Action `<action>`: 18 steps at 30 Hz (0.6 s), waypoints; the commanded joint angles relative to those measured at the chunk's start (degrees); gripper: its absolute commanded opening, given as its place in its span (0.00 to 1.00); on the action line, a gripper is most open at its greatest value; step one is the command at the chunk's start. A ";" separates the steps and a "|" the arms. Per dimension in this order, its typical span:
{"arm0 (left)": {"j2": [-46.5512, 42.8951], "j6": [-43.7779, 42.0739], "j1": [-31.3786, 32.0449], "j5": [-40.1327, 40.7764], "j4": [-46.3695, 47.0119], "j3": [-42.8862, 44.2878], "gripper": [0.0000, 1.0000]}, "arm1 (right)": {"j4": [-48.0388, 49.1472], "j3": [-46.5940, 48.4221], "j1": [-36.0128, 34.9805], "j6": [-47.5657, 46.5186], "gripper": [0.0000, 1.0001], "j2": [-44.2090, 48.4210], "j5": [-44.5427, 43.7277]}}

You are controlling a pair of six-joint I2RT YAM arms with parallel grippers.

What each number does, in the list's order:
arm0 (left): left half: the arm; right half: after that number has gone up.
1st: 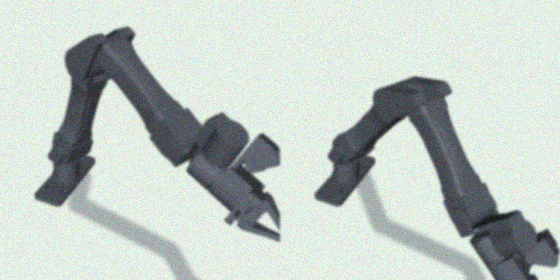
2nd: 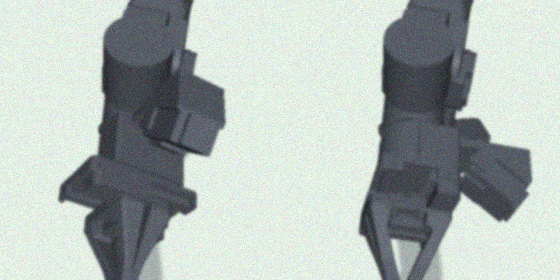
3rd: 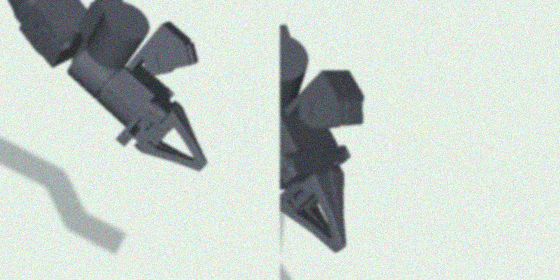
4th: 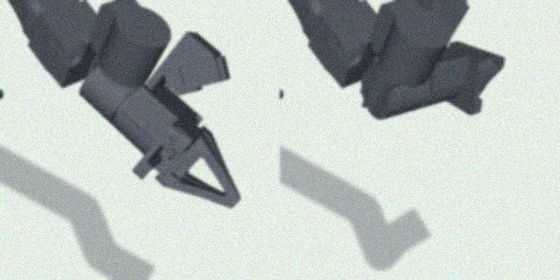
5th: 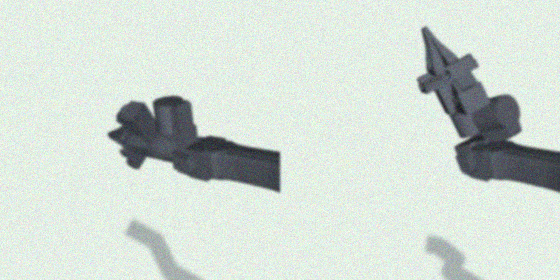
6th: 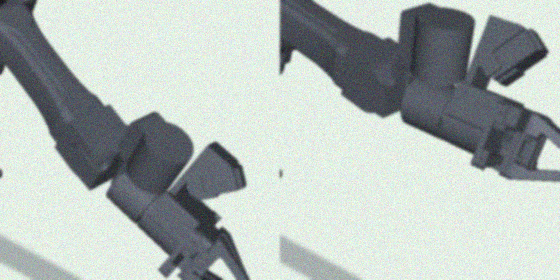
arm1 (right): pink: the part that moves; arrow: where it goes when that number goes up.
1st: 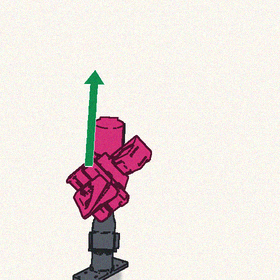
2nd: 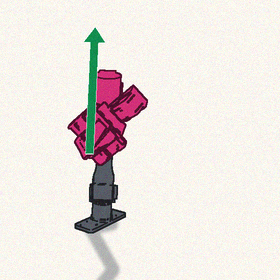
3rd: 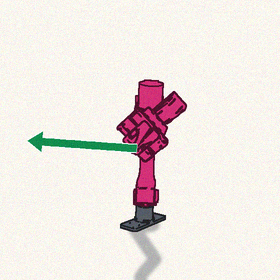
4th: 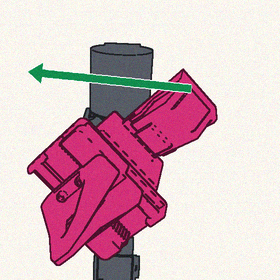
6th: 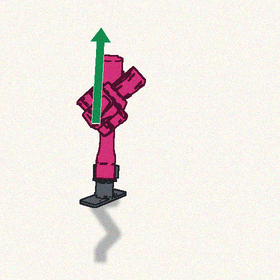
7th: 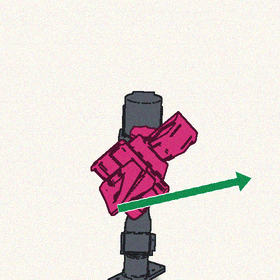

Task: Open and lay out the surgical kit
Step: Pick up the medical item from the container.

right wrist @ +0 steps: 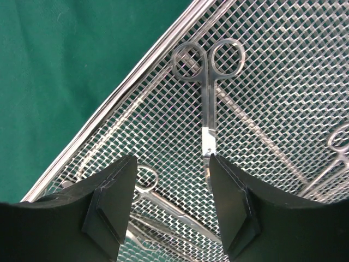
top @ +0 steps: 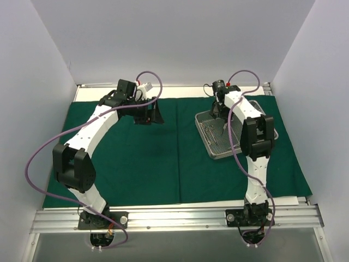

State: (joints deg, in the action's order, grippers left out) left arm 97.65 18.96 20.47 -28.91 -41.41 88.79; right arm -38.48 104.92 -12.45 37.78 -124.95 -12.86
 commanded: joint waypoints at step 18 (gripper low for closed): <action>0.70 -0.33 -5.35 -4.32 0.02 -0.73 0.85 | 6.57 -12.02 4.10 -5.35 0.48 0.85 1.78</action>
State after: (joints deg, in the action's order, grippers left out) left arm 97.69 19.00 15.79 -31.81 -41.50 87.35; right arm -33.19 95.61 -9.21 34.00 -124.20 -11.77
